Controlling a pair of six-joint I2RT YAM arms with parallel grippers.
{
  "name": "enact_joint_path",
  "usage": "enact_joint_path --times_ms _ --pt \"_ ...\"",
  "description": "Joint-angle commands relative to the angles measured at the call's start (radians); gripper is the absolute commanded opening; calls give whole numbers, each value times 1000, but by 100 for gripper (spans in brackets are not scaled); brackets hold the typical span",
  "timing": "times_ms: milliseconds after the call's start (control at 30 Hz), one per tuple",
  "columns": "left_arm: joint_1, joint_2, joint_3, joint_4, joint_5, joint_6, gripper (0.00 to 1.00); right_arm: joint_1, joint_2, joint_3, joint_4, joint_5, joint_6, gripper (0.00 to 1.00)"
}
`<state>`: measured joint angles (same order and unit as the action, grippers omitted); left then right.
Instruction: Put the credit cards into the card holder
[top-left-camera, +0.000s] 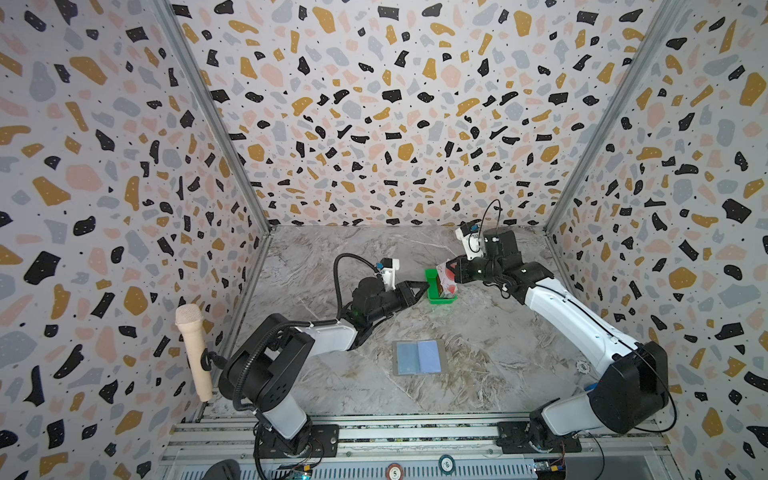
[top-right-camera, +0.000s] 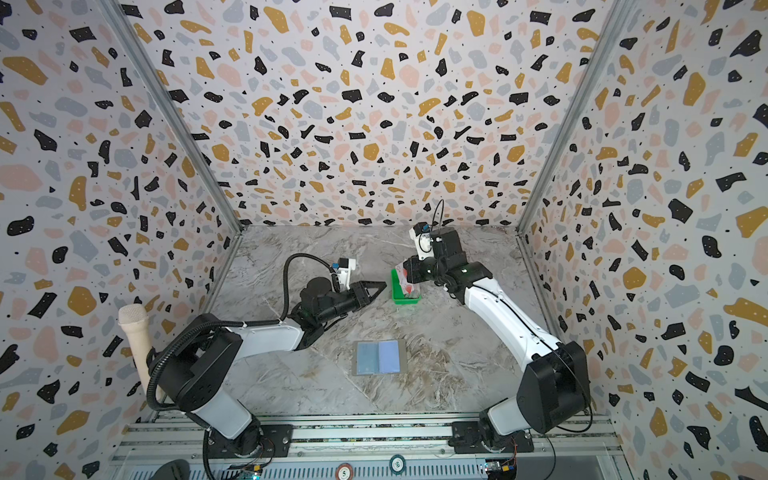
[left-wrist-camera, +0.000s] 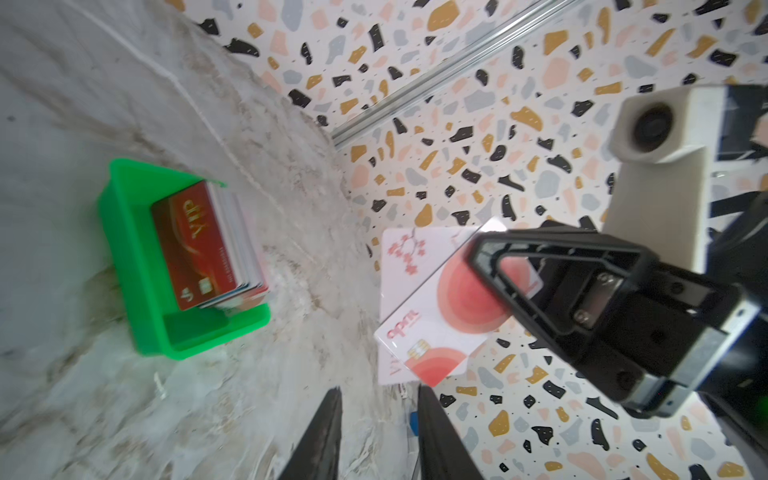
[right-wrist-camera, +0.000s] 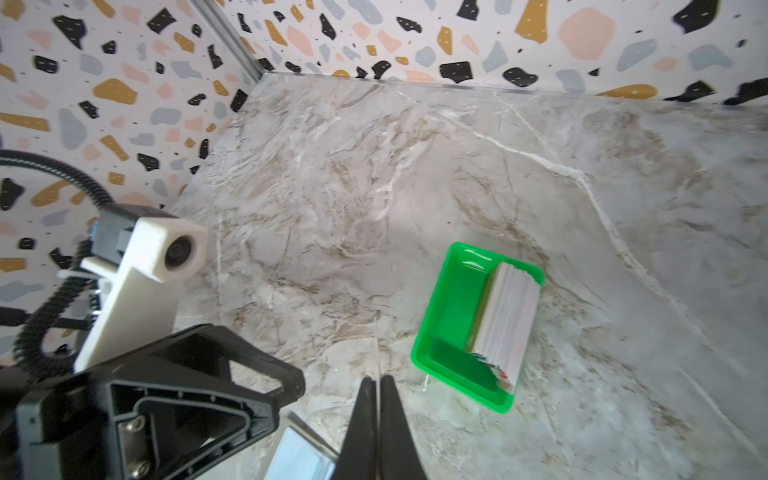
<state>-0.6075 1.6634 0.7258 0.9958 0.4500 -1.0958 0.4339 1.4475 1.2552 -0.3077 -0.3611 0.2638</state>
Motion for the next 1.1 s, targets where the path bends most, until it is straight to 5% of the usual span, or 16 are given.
enact_joint_path --times_ms 0,167,733,967,1067 --pt "18 46 -16 307 64 -98 35 -30 -37 -33 51 -181 18 0" --pt "20 127 -14 541 96 -212 36 -44 -67 -65 88 -336 20 0" --pt "22 90 -68 590 102 -195 40 -42 -104 -72 132 -426 56 0" --pt "8 166 -51 766 107 -316 24 -17 -78 -72 141 -422 57 0" --pt "4 172 -49 777 97 -327 9 -11 -68 -72 139 -412 57 0"
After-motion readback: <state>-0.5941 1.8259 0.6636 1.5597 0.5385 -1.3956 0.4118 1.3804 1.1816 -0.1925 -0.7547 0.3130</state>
